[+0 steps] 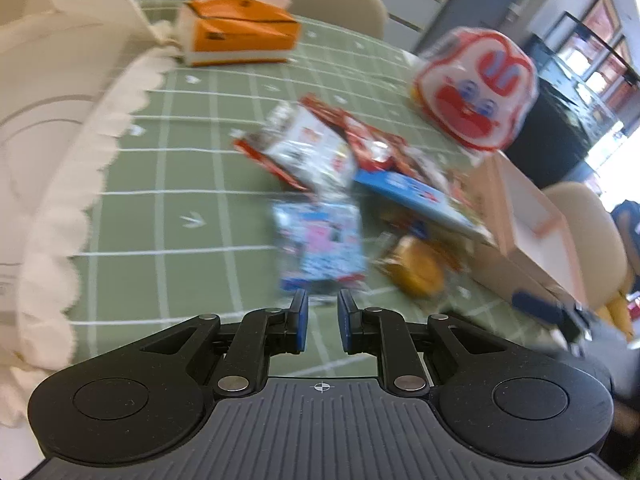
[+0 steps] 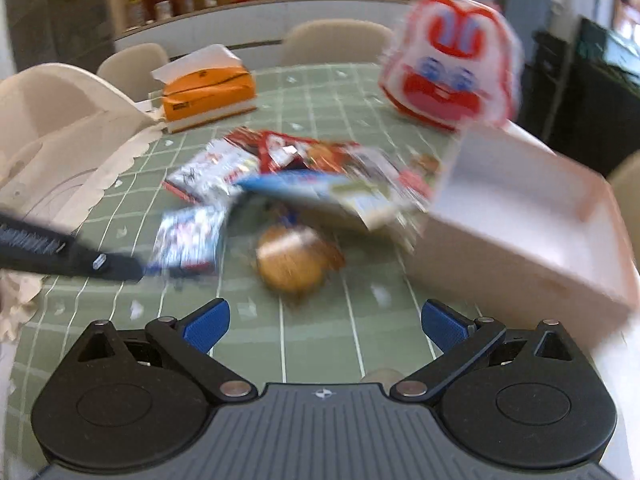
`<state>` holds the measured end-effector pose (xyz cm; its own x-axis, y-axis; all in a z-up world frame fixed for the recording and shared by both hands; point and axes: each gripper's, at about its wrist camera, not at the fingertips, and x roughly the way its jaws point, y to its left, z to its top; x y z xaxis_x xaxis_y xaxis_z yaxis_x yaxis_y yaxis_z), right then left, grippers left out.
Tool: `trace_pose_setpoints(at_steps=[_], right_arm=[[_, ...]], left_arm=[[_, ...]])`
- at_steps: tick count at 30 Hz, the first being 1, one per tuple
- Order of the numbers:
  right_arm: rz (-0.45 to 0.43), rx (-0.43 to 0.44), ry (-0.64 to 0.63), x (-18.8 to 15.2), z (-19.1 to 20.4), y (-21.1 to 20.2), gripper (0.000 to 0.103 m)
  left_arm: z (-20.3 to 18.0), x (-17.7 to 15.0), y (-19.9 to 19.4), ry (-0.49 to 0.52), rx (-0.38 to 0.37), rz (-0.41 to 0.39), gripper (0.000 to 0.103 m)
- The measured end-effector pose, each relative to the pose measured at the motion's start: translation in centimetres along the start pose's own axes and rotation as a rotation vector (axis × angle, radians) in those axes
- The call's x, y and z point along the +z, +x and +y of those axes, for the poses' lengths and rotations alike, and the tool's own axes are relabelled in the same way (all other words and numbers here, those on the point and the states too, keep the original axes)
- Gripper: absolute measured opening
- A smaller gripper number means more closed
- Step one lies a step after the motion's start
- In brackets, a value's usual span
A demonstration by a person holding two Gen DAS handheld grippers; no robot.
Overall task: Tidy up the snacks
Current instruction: 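Move the left gripper to the octopus candy bag while the right gripper reaches the wrapped round cake, then close the left gripper on the candy bag while the right gripper closes on the cake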
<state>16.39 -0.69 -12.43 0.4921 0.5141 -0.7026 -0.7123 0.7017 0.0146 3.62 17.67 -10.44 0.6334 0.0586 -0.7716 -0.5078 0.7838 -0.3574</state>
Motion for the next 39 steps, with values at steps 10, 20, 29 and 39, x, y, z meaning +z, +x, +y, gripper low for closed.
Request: trace_pose_setpoints(at_steps=[10, 20, 29, 39], right_arm=[[0.067, 0.064, -0.067, 1.2, 1.1, 4.3, 0.059], [0.135, 0.018, 0.105, -4.7, -4.5, -2.7, 0.058], [0.145, -0.059, 0.171, -8.0, -8.7, -5.5, 0.071], [0.153, -0.056, 0.206, -9.9, -10.7, -5.7, 0.087]], left_arm=[[3.8, 2.8, 2.8, -0.182, 0.054, -0.088, 0.019], [-1.9, 4.4, 7.7, 0.117, -0.004, -0.026, 0.022], [-8.9, 0.4, 5.9, 0.519, -0.065, 0.088, 0.023], [-11.3, -2.2, 4.2, 0.671, -0.014, 0.181, 0.025]])
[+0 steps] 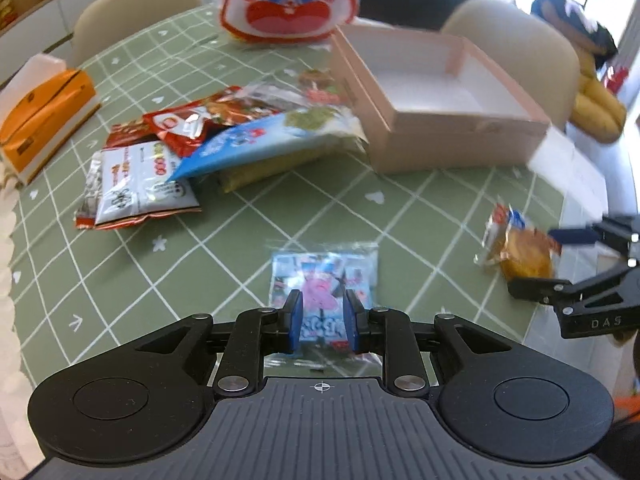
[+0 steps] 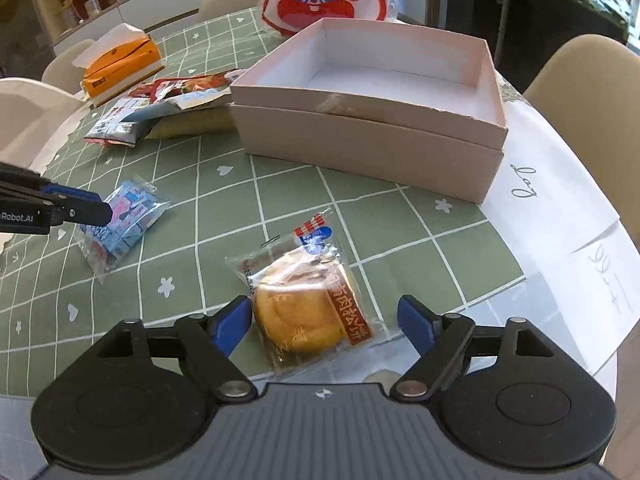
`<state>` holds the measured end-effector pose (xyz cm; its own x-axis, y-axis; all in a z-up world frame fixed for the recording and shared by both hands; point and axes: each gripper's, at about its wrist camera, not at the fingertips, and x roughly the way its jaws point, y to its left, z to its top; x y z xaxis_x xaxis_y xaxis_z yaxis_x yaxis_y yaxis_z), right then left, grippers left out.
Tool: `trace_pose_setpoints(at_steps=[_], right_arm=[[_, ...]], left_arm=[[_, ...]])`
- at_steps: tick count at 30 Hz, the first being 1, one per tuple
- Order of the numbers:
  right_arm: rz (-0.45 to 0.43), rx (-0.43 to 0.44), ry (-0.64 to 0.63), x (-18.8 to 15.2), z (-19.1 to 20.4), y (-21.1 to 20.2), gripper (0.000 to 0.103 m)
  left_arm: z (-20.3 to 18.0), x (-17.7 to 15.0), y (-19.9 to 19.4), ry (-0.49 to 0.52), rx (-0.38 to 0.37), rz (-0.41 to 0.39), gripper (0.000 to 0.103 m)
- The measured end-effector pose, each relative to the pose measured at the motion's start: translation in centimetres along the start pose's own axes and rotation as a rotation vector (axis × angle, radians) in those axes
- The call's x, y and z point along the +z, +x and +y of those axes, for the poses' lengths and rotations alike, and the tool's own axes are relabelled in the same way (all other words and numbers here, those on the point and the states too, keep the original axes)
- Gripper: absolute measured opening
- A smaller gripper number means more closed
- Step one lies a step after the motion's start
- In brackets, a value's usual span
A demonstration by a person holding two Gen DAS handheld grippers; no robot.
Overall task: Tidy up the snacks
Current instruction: 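Close the left gripper on the candy bag while the right gripper closes on the cake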
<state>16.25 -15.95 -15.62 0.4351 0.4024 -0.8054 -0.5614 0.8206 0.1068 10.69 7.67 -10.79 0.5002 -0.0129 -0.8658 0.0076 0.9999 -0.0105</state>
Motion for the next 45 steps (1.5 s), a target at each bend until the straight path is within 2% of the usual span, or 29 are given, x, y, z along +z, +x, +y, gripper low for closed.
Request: trace_pose_setpoints(at_steps=[1, 3, 6, 8, 10, 11, 15, 18, 19, 21, 23, 27, 28, 31, 33, 35, 38, 40, 41, 42, 45], right_arm=[[-0.001, -0.001, -0.011, -0.1, 0.2, 0.1, 0.089], [0.012, 0.005, -0.027, -0.2, 0.6, 0.4, 0.101], [-0.002, -0.007, -0.012, -0.5, 1.0, 0.5, 0.103], [-0.009, -0.028, -0.016, -0.8, 1.3, 0.6, 0.103], [-0.002, -0.045, -0.033, -0.7, 1.6, 0.7, 0.103], [-0.003, -0.046, -0.035, -0.8, 1.6, 0.7, 0.103], [-0.02, -0.044, -0.059, -1.2, 1.6, 0.6, 0.103], [-0.029, -0.042, -0.064, -1.3, 1.6, 0.5, 0.103], [-0.03, -0.042, -0.064, -1.3, 1.6, 0.5, 0.103], [-0.034, -0.045, -0.065, -1.3, 1.6, 0.6, 0.103], [-0.038, -0.047, -0.065, -1.4, 1.7, 0.5, 0.103], [-0.05, -0.049, -0.066, -1.6, 1.7, 0.5, 0.103], [-0.053, -0.049, -0.065, -1.6, 1.7, 0.5, 0.103], [-0.066, -0.049, -0.068, -1.8, 1.7, 0.4, 0.103], [-0.079, -0.05, -0.068, -2.1, 1.7, 0.4, 0.103], [-0.089, -0.052, -0.067, -2.2, 1.7, 0.3, 0.103], [-0.087, -0.052, -0.073, -2.2, 1.7, 0.3, 0.103], [-0.076, -0.038, -0.079, -1.8, 1.7, 0.2, 0.099], [-0.08, -0.043, -0.078, -1.6, 1.6, 0.1, 0.093], [-0.091, -0.054, -0.077, -1.4, 1.5, -0.1, 0.09], [-0.12, -0.064, -0.07, -1.0, 1.2, -0.6, 0.09]], left_arm=[[-0.4, -0.1, 0.4, 0.022, 0.012, 0.016, 0.026], [-1.2, -0.2, 0.6, 0.066, 0.036, 0.015, 0.026], [-1.4, 0.2, 0.9, 0.062, 0.025, 0.017, 0.027], [-1.5, 0.3, 1.2, 0.058, -0.007, 0.013, 0.035], [-1.8, 0.3, 1.3, 0.066, -0.055, 0.009, 0.055], [-2.0, 0.3, 1.4, 0.07, -0.066, 0.007, 0.057], [-1.8, 0.0, 1.1, 0.038, -0.061, -0.03, 0.056], [-1.2, -0.4, 1.1, 0.039, 0.064, -0.056, 0.053], [-0.8, -0.4, 1.2, 0.025, 0.073, -0.054, 0.053], [-0.2, -0.4, 1.3, -0.016, 0.018, -0.044, 0.054], [-0.8, -0.3, 1.5, 0.028, -0.001, -0.033, 0.059], [-3.2, -1.0, 2.3, 0.174, 0.012, -0.021, 0.09], [-3.5, -1.2, 2.5, 0.182, 0.013, -0.024, 0.092], [-3.0, -1.2, 2.0, 0.126, -0.005, -0.058, 0.088], [-1.8, -1.0, 1.6, 0.059, 0.018, -0.083, 0.086], [-0.7, -0.9, 1.9, 0.008, 0.059, -0.07, 0.086], [0.4, -0.7, 2.8, -0.062, 0.025, -0.051, 0.086], [0.4, -0.5, 3.2, -0.076, 0.018, -0.058, 0.082], [0.4, -0.4, 3.2, -0.078, 0.006, -0.068, 0.079], [0.3, -0.3, 3.1, -0.08, 0.0, -0.073, 0.074], [-0.3, -0.4, 3.1, -0.078, 0.006, -0.077, 0.073]])
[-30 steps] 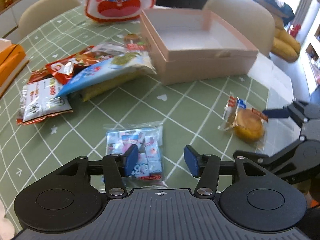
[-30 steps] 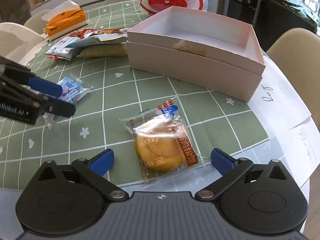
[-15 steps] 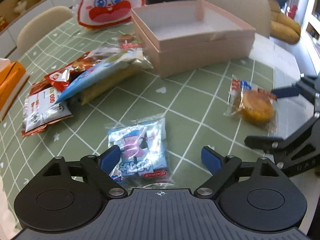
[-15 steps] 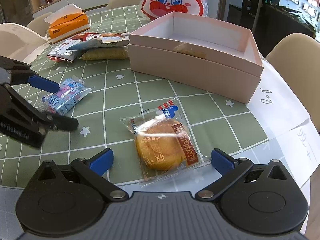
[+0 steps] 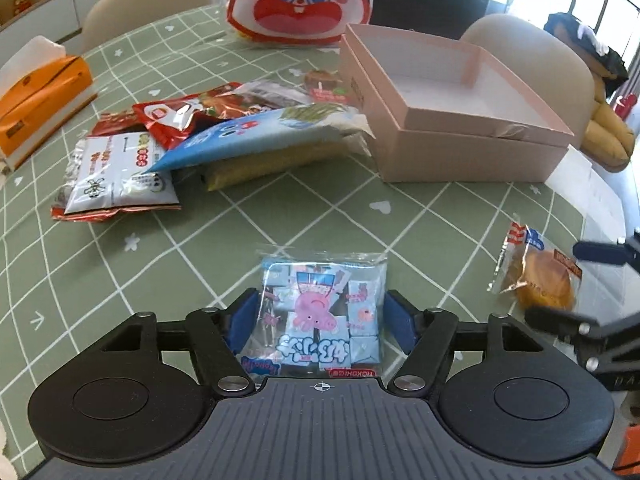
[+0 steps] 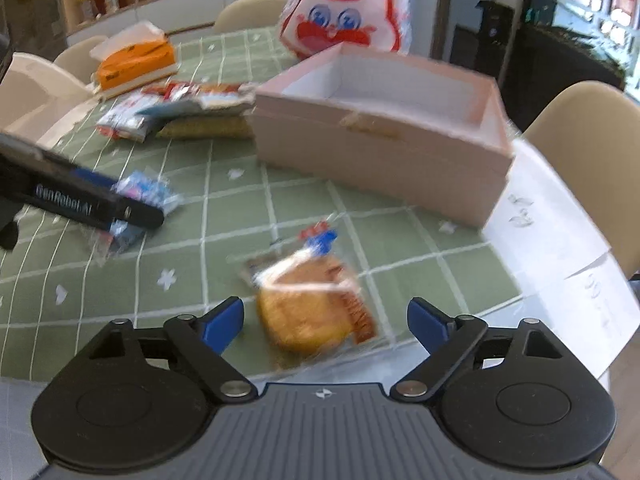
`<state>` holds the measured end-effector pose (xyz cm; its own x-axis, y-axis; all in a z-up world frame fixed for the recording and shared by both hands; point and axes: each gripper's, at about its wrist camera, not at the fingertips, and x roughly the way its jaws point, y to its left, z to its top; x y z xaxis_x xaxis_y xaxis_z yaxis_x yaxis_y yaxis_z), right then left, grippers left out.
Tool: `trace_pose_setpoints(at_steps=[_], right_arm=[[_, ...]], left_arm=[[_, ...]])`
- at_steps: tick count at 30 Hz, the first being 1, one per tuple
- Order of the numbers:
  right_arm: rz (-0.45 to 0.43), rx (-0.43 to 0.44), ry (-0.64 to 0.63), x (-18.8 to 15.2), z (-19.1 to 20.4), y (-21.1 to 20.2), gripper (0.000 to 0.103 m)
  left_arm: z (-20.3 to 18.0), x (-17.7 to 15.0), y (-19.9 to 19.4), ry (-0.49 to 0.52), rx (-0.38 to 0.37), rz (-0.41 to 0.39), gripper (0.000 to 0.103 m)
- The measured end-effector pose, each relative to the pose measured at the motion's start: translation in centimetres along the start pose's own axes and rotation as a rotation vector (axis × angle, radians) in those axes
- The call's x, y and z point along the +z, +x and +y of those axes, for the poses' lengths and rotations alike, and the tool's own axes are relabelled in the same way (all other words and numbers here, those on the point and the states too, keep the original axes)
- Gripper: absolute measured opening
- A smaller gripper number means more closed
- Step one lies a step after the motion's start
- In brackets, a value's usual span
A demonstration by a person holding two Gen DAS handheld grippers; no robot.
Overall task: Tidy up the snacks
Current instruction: 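Close the left gripper on the candy bag while the right gripper closes on the cake, then lift both snacks into the pink box and open both grippers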
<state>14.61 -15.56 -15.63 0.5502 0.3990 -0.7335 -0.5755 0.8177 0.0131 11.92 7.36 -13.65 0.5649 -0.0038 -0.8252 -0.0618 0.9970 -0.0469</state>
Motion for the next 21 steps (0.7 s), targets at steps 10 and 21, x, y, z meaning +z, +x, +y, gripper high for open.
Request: trace_pose_setpoints(at_steps=[10, 21], right_arm=[[0.06, 0.049, -0.03, 0.6, 0.7, 0.1, 0.055], [0.009, 0.058, 0.005, 1.0, 0.0, -7.3, 0.055]], left_arm=[[-1.2, -3.4, -3.2, -0.075, -0.031, 0.019, 0.06], [-4.4, -5.5, -7.0, -0.044, -0.144, -0.021, 0.056]])
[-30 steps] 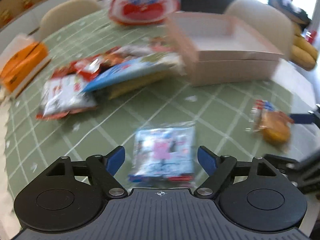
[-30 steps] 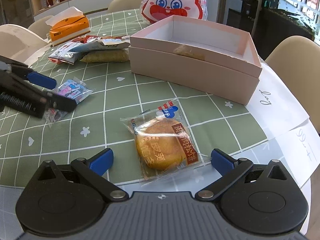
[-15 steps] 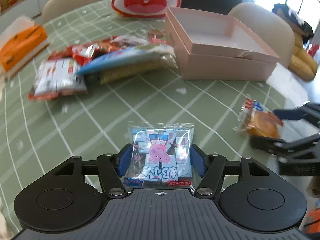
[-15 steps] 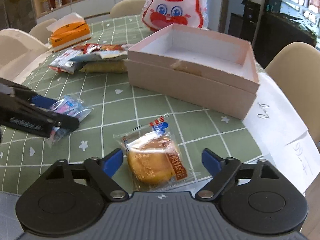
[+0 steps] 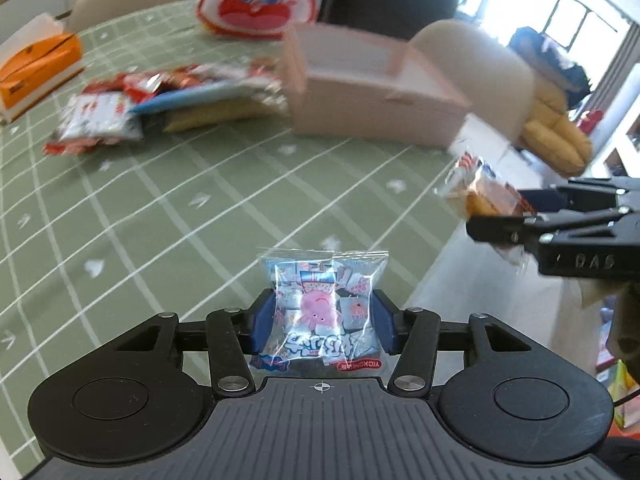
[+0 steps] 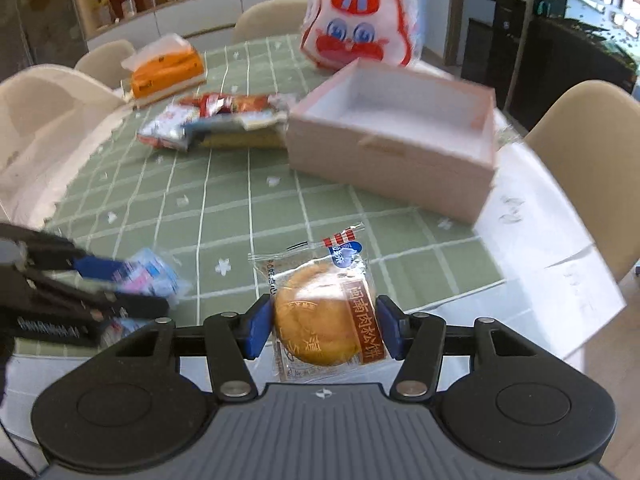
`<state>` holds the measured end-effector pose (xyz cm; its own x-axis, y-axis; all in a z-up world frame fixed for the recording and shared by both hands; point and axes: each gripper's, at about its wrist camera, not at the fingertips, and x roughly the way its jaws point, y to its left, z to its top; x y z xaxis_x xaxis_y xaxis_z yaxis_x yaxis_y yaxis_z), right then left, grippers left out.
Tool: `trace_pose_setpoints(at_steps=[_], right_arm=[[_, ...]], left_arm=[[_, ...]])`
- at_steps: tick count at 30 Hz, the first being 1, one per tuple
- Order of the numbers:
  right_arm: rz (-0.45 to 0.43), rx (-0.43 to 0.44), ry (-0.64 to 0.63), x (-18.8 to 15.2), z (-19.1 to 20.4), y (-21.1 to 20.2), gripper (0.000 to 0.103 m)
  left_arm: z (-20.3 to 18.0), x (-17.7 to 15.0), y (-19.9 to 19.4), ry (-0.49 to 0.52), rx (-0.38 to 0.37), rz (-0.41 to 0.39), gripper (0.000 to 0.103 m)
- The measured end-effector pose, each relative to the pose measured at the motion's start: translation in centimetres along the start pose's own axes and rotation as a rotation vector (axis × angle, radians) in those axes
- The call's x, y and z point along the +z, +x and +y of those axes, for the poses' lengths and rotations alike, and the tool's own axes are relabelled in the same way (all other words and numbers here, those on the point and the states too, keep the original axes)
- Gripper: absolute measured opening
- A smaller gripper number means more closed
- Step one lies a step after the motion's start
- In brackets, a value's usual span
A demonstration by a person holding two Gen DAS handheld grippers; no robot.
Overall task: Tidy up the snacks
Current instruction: 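Lift both snacks into the pink box and open both grippers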
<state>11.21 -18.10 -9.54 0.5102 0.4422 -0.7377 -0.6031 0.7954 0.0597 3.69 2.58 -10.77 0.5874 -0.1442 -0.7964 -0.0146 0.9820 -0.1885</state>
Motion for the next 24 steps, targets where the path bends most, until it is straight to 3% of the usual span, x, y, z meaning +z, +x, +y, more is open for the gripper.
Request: trace_pose_setpoints(at_steps=[5, 9, 13, 15, 18, 21, 24], right_arm=[[-0.141, -0.03, -0.014, 3.7, -1.7, -4.9, 0.055], [-0.29, -0.085, -0.047, 11.0, -4.6, -8.3, 0.055], [-0.357, -0.089, -0.027, 18.6, -8.5, -8.7, 0.055], [-0.361, -0.105, -0.008, 21.0, -10.6, -7.5, 0.055], [-0.309, -0.094, 0.042, 22.5, -13.4, -4.3, 0.055], [-0.207, -0.071, 0.078, 22.3, -15.3, 0.3, 0.055], [-0.11, -0.049, 0.064, 21.6, -15.9, 4.9, 0.055]], left_arm=[[-2.0, 4.6, -2.5, 0.016, -0.075, -0.133, 0.056], [-3.6, 12.1, -5.7, 0.05, -0.098, -0.338, 0.056], [-5.4, 19.5, -5.4, 0.077, -0.061, -0.435, 0.056], [-6.0, 22.1, -3.1, 0.071, -0.053, -0.417, 0.056], [-6.6, 24.3, 2.5, 0.048, -0.04, -0.29, 0.057], [-6.9, 24.5, 7.7, 0.028, 0.013, -0.142, 0.057], [-6.3, 23.2, 11.0, -0.005, -0.003, -0.079, 0.057]])
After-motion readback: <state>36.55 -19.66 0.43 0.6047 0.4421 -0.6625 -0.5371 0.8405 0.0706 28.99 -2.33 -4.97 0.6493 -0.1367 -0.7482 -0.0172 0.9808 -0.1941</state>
